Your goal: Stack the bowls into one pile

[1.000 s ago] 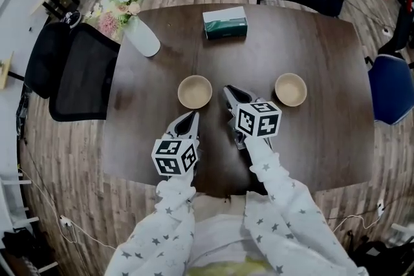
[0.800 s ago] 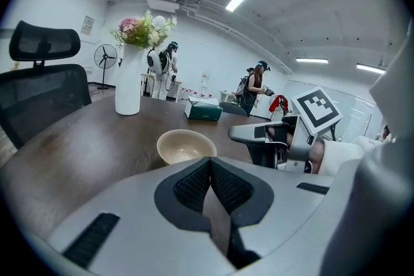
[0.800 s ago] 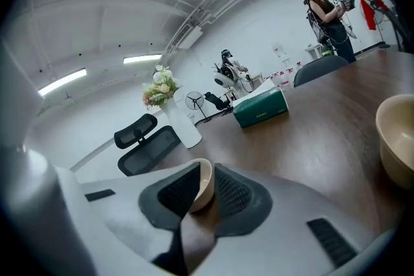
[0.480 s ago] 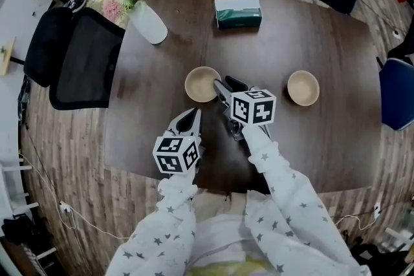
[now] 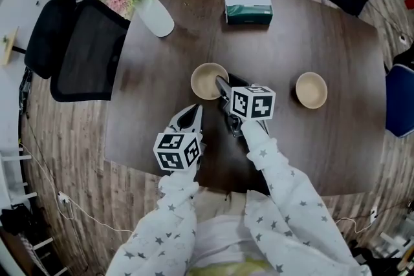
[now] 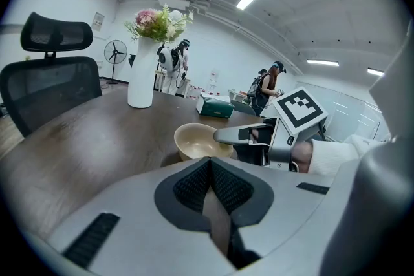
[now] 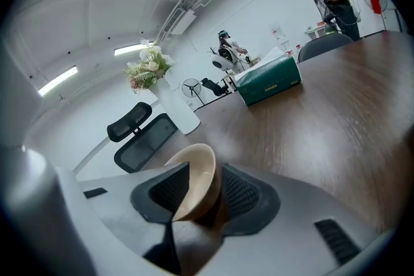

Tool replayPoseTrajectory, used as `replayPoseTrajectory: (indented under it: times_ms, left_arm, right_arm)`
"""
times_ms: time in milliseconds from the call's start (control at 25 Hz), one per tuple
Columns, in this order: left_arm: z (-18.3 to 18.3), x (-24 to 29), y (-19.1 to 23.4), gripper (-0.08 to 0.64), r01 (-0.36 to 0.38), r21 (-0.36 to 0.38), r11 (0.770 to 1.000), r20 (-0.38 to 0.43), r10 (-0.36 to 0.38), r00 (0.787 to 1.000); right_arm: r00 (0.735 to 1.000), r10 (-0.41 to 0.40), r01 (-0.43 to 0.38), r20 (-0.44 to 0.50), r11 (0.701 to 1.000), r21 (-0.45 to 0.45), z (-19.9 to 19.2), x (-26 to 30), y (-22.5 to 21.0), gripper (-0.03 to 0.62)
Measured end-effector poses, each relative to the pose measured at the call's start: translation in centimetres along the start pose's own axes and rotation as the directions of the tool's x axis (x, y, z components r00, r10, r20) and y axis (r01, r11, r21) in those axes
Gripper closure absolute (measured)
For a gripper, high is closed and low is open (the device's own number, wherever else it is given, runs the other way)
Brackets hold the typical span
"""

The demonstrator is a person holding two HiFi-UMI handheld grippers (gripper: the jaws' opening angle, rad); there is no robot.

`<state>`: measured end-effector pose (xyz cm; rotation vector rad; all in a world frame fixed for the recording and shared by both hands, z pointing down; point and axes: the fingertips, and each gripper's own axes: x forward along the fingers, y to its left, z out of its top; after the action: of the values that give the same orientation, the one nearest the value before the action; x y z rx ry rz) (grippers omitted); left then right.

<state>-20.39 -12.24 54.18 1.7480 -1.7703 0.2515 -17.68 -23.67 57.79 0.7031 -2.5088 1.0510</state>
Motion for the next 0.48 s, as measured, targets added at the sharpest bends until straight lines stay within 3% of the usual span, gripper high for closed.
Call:
replayPoseTrajectory:
  times_ms: [160,320,480]
  left_arm:
    - [0.00,-0.01,0.04,0.534,0.001,-0.001,1.000,0.000,-0.001,1.000]
    - [0.02,-0.20,0.08,0.534,0.001,0.000,1.000,0.000,-0.001,1.000]
    - [0.12,-0.65,0.19,0.534,-0.003,0.003,1.000,0.007,0.003,1.000]
  right_arm:
    - [1.000,-0.022,0.022,-0.015,1.000,-0.021,-0.09,0.50,0.11,0.439]
    - [0.997,-0.078,0.076,-0.027,0.996,-0.045,0.11,0.39,-0.33,0.528]
    - [0.995,-0.097,0.095,-0.039,0.995,-0.041,-0.12,0.16,-0.64,0.551]
